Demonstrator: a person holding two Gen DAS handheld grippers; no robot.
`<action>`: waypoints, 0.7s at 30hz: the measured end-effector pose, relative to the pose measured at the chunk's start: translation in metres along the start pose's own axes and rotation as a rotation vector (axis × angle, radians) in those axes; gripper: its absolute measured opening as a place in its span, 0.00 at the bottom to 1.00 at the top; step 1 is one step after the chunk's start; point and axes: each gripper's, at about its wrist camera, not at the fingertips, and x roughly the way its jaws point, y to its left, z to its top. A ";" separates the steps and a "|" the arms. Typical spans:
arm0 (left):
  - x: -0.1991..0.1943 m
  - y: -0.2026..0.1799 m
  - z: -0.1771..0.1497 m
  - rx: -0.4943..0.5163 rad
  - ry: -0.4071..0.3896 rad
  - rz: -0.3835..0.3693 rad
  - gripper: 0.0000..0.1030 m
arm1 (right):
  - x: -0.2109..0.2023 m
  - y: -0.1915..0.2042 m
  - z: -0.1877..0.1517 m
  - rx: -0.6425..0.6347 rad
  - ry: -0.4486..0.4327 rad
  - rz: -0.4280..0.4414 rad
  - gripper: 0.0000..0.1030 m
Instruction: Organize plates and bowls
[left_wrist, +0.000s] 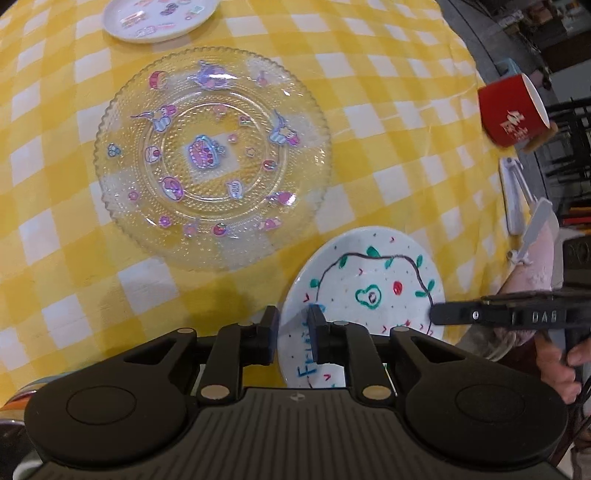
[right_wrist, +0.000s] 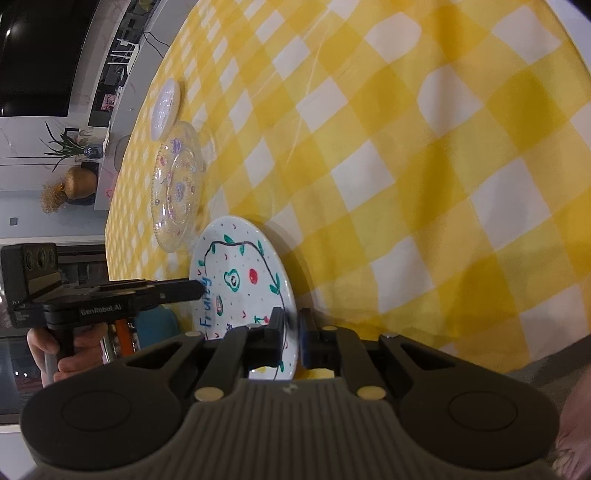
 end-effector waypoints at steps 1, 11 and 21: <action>-0.001 0.001 0.000 -0.004 -0.004 0.002 0.18 | 0.000 0.001 0.000 -0.006 -0.001 -0.003 0.08; -0.062 -0.023 -0.027 0.042 -0.336 0.016 0.43 | 0.000 0.014 -0.010 -0.101 -0.053 -0.047 0.09; -0.121 -0.009 -0.089 -0.215 -0.599 0.165 0.46 | 0.007 0.028 -0.015 -0.193 -0.103 -0.082 0.09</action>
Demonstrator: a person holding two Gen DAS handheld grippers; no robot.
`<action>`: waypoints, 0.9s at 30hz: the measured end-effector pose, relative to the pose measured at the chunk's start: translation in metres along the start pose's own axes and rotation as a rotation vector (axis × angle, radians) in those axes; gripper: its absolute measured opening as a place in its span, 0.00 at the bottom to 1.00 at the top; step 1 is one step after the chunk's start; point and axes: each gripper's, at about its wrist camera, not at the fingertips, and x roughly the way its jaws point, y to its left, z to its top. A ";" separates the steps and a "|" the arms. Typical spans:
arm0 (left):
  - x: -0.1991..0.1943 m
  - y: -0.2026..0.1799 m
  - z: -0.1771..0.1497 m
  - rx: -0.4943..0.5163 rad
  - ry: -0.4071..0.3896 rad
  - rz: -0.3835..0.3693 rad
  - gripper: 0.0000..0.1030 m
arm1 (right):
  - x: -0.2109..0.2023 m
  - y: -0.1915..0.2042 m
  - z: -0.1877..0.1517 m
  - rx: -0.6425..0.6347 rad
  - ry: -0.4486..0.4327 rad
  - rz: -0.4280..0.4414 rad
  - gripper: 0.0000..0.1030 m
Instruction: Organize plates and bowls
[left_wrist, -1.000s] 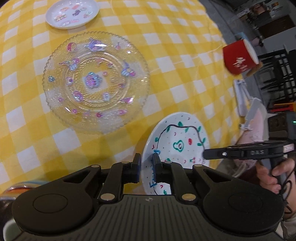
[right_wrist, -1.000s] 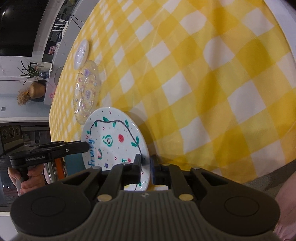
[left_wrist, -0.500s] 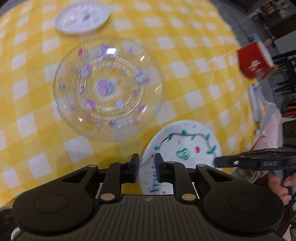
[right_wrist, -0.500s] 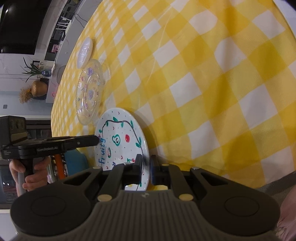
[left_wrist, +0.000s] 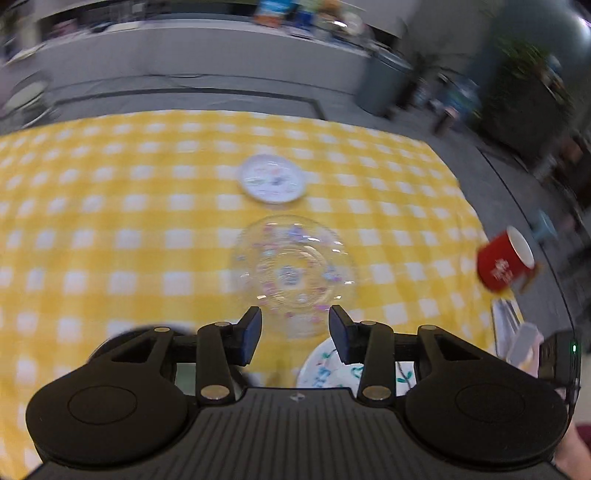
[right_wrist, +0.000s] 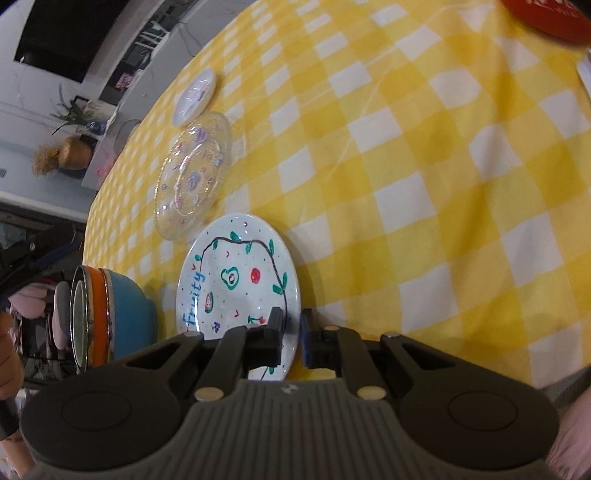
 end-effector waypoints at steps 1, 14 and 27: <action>-0.006 0.007 -0.004 -0.028 -0.028 0.012 0.46 | 0.000 0.000 -0.001 -0.001 -0.004 0.000 0.09; -0.028 0.045 -0.035 -0.147 -0.127 -0.090 0.47 | 0.005 0.021 -0.004 -0.130 -0.033 -0.025 0.30; -0.033 0.053 -0.022 -0.205 -0.066 0.005 0.48 | -0.012 0.057 0.011 -0.287 -0.105 -0.144 0.42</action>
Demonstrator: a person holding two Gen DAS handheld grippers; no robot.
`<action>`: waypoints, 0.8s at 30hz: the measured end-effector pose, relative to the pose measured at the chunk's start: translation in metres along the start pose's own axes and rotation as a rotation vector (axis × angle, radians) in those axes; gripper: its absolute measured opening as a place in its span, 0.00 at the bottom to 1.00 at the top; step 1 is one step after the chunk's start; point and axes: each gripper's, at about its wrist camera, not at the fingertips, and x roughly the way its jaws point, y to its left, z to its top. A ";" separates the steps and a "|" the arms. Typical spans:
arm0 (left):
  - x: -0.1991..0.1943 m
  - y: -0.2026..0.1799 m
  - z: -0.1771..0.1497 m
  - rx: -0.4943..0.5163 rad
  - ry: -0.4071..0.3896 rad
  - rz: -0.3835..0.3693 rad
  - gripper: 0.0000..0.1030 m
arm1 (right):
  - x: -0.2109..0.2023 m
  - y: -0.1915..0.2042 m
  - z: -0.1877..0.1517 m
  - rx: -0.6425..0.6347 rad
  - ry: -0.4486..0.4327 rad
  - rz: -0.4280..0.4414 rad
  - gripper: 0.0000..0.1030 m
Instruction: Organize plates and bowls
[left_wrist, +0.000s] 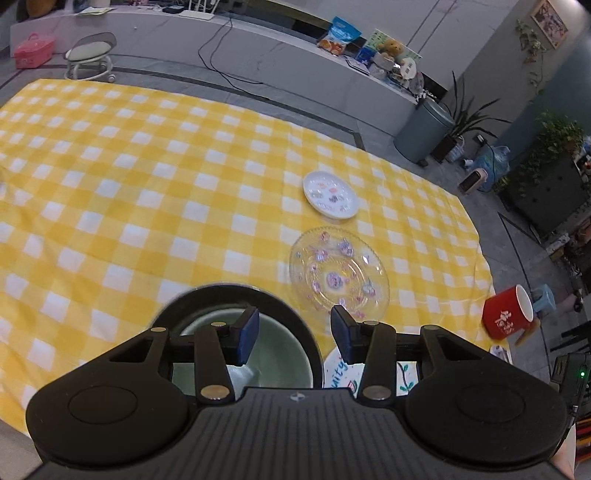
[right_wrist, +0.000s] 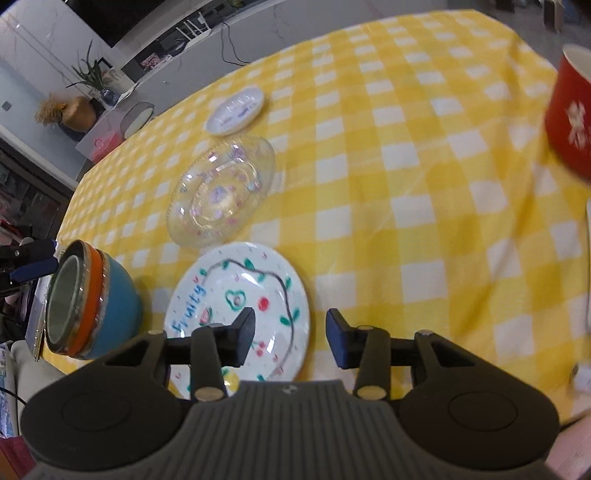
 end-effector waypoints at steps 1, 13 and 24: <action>-0.001 -0.001 0.004 0.005 0.005 0.006 0.49 | 0.000 0.002 0.004 -0.005 0.000 -0.007 0.42; 0.028 -0.012 0.049 0.130 0.074 0.027 0.49 | 0.017 0.015 0.064 0.006 0.007 0.032 0.40; 0.095 -0.007 0.082 0.197 0.450 -0.112 0.48 | 0.055 -0.003 0.098 0.073 0.076 0.060 0.42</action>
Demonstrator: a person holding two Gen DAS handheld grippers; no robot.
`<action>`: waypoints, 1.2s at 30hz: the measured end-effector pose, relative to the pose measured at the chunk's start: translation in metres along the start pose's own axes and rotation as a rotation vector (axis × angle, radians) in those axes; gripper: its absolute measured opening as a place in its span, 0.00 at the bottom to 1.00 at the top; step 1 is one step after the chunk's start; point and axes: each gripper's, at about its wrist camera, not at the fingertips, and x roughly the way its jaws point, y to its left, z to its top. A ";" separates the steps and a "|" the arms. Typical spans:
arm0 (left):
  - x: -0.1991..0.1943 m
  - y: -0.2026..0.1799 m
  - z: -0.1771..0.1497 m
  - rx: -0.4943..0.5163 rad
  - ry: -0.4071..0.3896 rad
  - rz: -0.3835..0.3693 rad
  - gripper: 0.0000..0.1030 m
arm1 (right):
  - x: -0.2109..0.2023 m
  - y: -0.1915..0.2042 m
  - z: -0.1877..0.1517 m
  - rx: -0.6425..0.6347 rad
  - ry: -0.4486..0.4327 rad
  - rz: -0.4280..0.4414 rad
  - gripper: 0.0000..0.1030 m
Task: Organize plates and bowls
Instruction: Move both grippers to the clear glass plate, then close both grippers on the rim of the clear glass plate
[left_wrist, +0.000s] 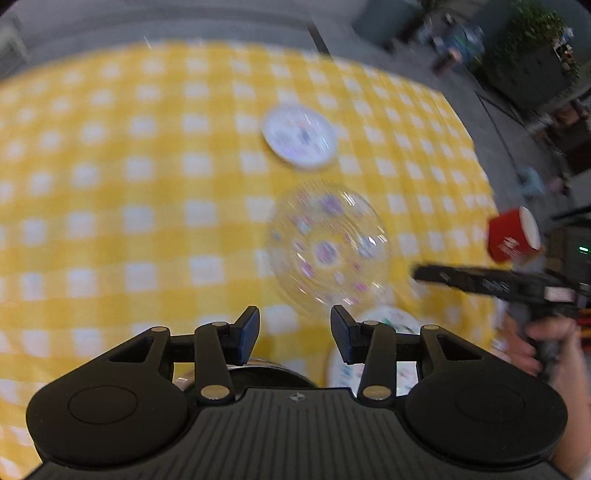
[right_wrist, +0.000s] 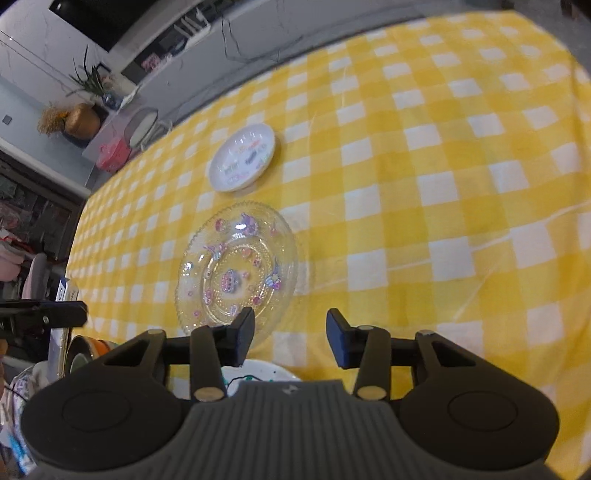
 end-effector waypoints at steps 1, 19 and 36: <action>0.005 0.003 0.004 -0.007 0.018 -0.029 0.48 | 0.004 -0.002 0.003 0.012 -0.001 -0.002 0.42; 0.048 0.040 0.049 0.084 0.090 -0.087 0.46 | 0.050 -0.031 0.057 0.026 0.084 0.190 0.42; 0.079 0.067 0.053 -0.005 0.090 -0.172 0.45 | 0.067 -0.062 0.055 0.125 0.101 0.386 0.28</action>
